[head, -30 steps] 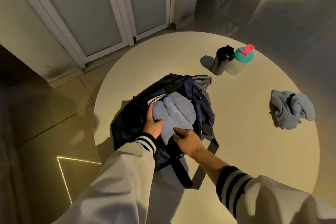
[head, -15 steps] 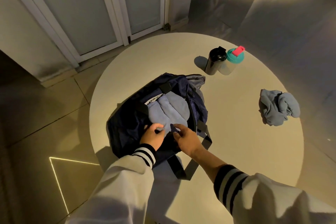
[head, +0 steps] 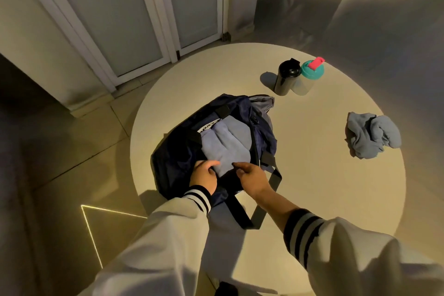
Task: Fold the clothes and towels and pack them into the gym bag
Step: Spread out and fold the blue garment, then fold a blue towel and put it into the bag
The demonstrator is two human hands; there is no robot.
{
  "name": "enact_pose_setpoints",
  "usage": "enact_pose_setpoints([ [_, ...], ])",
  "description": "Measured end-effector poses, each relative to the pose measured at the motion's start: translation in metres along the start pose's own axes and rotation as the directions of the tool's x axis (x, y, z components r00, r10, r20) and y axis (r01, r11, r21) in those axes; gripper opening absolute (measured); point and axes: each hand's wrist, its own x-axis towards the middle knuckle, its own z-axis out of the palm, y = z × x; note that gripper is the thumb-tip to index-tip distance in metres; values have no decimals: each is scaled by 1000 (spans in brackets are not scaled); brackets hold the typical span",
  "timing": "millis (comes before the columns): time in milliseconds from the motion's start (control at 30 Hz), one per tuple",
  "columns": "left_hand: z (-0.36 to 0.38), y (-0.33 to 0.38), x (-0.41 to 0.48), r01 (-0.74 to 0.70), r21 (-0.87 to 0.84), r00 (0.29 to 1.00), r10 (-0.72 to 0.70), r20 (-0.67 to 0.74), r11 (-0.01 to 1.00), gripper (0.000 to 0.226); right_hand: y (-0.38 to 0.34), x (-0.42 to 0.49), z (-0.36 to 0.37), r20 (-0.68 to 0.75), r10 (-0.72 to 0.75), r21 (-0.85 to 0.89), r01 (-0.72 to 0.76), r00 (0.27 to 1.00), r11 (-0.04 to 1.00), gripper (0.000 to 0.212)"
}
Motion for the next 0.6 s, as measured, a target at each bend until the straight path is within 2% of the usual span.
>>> enact_pose_setpoints([
  [67, 2, 18, -10, -62, -18, 997, 61, -55, 998, 30, -2, -5, -13, -66, -9, 12, 10, 998, 1000, 32],
  [233, 44, 78, -32, -173, -45, 978, 177, 114, 984, 31, 16, -38, -65, -194, 0, 67, 13, 981, 998, 29],
  [433, 136, 132, -44, -169, -91, 943, 188, 274, 981, 35, 81, -58, -149, -314, 92, 158, -44, 945, 987, 33],
  [600, 224, 179, -40, -137, -67, 927, 151, 344, 988, 42, 140, -43, -221, -306, 102, 155, -56, 946, 986, 34],
])
